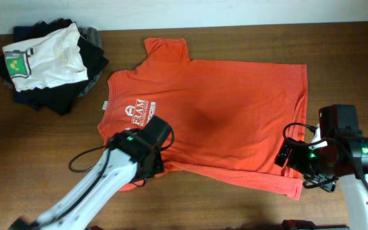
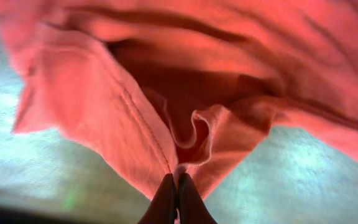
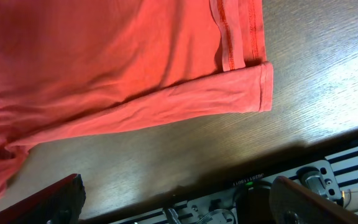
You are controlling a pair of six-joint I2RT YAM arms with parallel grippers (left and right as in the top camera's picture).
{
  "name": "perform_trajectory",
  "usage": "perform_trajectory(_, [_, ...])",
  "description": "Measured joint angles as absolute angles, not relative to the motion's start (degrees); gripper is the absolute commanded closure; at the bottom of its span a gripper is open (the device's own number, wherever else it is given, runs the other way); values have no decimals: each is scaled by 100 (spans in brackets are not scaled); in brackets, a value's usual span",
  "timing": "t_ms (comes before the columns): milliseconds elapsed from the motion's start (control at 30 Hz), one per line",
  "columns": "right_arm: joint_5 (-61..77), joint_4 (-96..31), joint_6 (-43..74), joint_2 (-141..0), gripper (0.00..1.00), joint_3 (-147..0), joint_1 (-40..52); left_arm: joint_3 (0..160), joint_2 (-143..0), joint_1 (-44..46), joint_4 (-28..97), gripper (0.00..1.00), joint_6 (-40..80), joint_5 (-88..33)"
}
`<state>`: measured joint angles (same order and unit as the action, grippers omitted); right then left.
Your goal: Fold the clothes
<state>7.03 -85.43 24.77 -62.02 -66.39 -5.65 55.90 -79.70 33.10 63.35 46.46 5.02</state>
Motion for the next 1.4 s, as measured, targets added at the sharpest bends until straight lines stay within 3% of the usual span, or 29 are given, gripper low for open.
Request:
perform_trajectory(267, [703, -8545, 2477, -6202, 2, -6639, -565, 5621, -7616, 3409, 7083, 98, 4786, 301])
perform_trajectory(300, [701, -8547, 2477, -6202, 2, -6639, -565, 5621, -7616, 3498, 7122, 88, 4786, 228])
perform_trajectory(367, [701, -8549, 2477, -6202, 2, -6639, -565, 5621, -7616, 3649, 7203, 1, 4801, 128])
perform_trajectory(700, [703, -8547, 2480, -6202, 2, -6639, -565, 5621, -7616, 4254, 7343, 1, 4960, 215])
perform_trajectory(1067, [703, -8589, 2462, -6202, 2, -6639, -565, 5601, -8012, 2591, 6886, 1, 5151, 1131])
perform_trajectory(1300, [701, -8591, 2436, -6202, 2, -6639, -565, 5522, -8934, 2499, 6497, 1, 5380, 1120])
perform_trajectory(1400, [701, -8591, 2362, -6202, 2, -6639, -565, 5522, -9376, 2497, 6235, 10, 5623, 1118])
